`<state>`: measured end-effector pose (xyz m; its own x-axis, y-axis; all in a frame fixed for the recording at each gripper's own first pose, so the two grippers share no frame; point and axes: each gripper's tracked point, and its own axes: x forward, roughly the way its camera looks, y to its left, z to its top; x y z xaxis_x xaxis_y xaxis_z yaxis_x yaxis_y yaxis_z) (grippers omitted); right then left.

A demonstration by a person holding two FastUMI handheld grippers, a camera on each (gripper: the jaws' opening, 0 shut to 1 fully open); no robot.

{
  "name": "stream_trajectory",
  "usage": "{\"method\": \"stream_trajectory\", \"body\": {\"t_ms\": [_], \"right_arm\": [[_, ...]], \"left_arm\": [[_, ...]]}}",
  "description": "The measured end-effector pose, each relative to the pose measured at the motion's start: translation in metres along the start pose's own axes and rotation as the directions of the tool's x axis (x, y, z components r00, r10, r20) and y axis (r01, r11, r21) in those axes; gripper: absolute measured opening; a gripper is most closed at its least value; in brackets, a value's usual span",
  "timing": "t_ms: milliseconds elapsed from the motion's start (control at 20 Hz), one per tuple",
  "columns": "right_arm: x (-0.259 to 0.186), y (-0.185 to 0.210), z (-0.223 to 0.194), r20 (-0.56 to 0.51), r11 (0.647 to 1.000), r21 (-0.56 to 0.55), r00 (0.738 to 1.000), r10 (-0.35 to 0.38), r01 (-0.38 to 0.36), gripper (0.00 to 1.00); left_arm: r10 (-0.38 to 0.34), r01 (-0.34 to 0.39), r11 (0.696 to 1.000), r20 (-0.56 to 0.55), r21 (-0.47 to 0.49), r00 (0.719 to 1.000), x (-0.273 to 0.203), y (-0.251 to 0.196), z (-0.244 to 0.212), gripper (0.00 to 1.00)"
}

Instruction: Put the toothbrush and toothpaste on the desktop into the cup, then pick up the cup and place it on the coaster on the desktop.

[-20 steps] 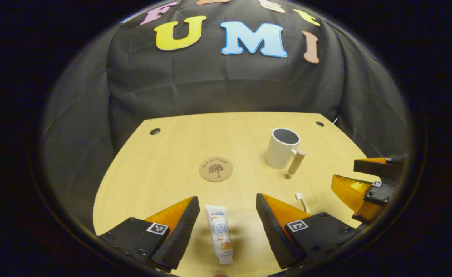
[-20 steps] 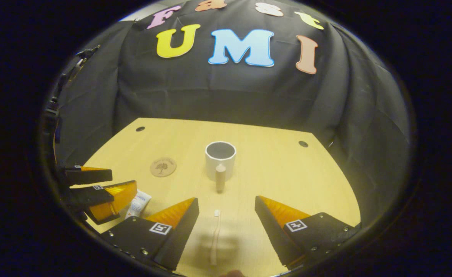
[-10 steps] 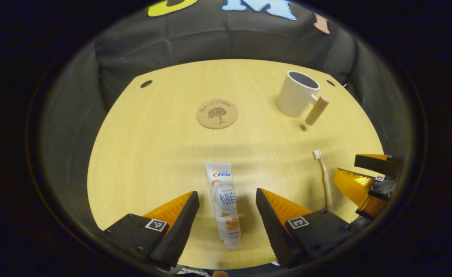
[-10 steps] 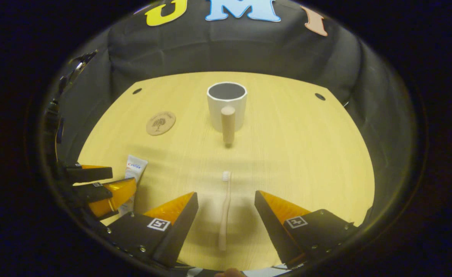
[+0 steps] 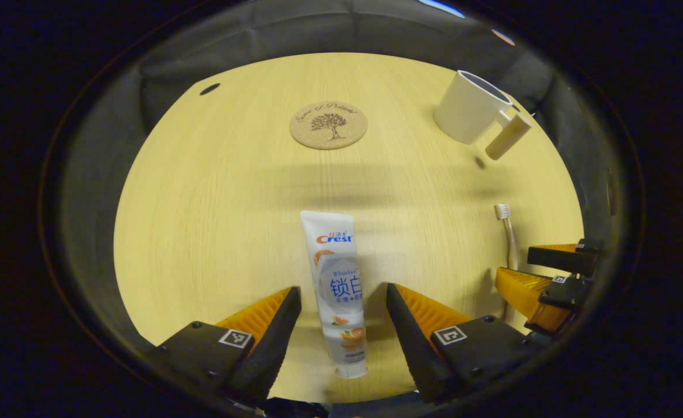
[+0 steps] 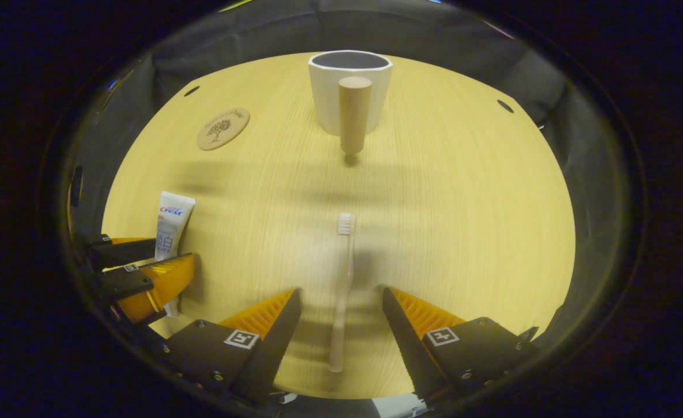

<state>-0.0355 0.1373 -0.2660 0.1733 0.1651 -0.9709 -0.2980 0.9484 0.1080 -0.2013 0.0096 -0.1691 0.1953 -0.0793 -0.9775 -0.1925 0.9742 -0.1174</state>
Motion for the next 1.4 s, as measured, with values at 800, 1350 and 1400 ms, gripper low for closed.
{"method": "stream_trajectory", "body": {"t_ms": [800, 1350, 1400], "right_arm": [[0.004, 0.008, -0.008, -0.039, 0.998, -0.051, 0.999, 0.033, -0.035, 0.05], [-0.043, 0.015, 0.04, 0.295, 0.984, -0.009, 0.94, 0.171, -0.176, 0.04], [-0.048, 0.015, 0.045, 0.328, 0.984, -0.02, 0.928, 0.176, -0.179, 0.04]], "left_arm": [[-0.035, 0.035, 0.999, 0.021, 0.013, 0.999, -0.002, 0.0, -0.001, 0.23], [-0.04, 0.052, 0.997, 0.218, -0.05, 0.975, -0.036, -0.003, 0.033, 0.23], [-0.039, 0.051, 0.998, 0.243, -0.043, 0.969, -0.042, -0.004, 0.04, 0.23]]}}
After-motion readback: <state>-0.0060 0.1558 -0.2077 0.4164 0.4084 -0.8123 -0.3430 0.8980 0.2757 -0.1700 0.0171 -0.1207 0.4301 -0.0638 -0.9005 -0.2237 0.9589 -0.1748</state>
